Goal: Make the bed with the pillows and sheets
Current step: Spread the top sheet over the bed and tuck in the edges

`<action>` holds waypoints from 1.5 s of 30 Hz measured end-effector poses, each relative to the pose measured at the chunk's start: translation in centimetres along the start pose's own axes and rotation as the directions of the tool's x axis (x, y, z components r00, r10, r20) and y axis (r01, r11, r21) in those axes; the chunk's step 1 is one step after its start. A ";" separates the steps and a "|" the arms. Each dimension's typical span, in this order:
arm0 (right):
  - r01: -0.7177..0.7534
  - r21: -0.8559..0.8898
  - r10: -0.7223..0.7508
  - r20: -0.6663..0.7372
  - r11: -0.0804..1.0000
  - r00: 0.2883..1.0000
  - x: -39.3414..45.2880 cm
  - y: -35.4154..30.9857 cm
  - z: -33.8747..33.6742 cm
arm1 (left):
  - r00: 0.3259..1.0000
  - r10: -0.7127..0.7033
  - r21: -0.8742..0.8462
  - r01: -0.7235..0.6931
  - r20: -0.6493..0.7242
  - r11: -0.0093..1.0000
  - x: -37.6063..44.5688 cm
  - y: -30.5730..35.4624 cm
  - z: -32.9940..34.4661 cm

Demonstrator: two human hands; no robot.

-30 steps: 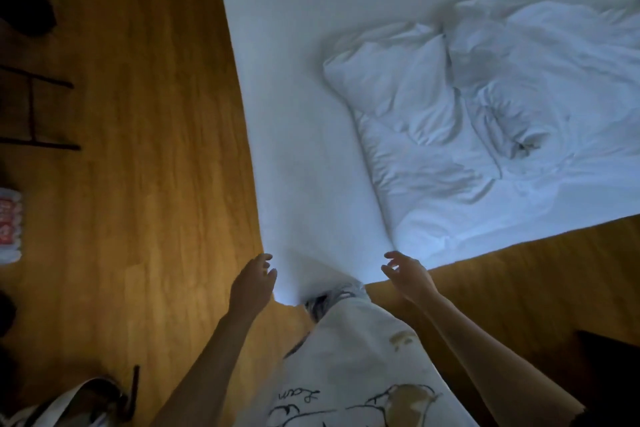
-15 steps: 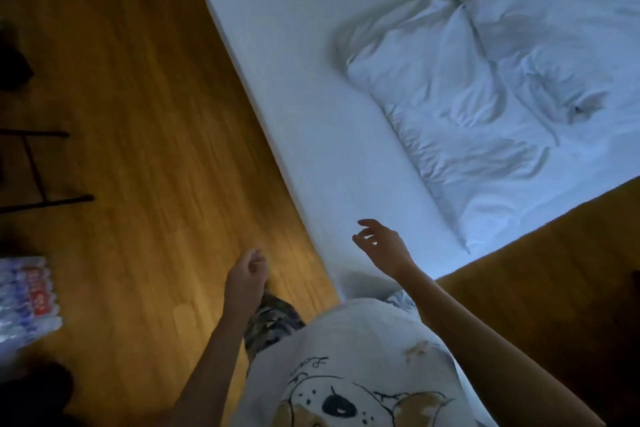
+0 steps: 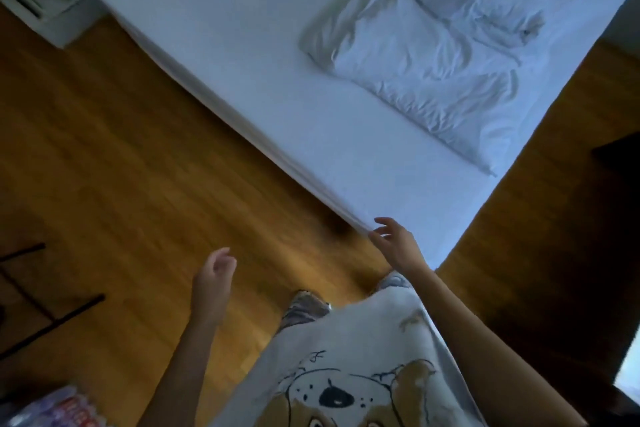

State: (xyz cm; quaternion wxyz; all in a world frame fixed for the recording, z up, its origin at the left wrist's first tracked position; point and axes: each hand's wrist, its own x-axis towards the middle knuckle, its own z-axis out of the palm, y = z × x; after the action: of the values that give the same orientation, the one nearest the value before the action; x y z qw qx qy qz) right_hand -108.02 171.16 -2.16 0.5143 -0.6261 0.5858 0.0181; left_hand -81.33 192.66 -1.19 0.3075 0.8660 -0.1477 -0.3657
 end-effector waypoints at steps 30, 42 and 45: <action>-0.015 0.495 0.205 -0.330 0.869 0.921 21.2 -14.2 -9.4 | 0.860 0.226 0.328 -0.399 0.458 0.856 30.4 35.0 12.4; -0.153 0.674 0.557 -0.438 0.723 0.705 32.2 -16.6 -12.7 | 0.649 0.224 0.458 -0.702 0.727 0.546 44.7 53.2 22.2; -0.186 0.679 0.614 -0.467 0.710 0.636 40.2 -19.6 -12.9 | 0.547 0.248 0.425 -0.808 0.800 0.408 51.6 59.0 25.8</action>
State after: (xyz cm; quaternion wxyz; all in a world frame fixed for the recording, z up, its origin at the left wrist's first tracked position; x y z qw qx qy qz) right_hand -88.19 129.62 -9.00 0.4137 -0.2488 0.8354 -0.2629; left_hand -66.30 111.67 -5.43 -0.0528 0.6261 -0.6667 -0.4009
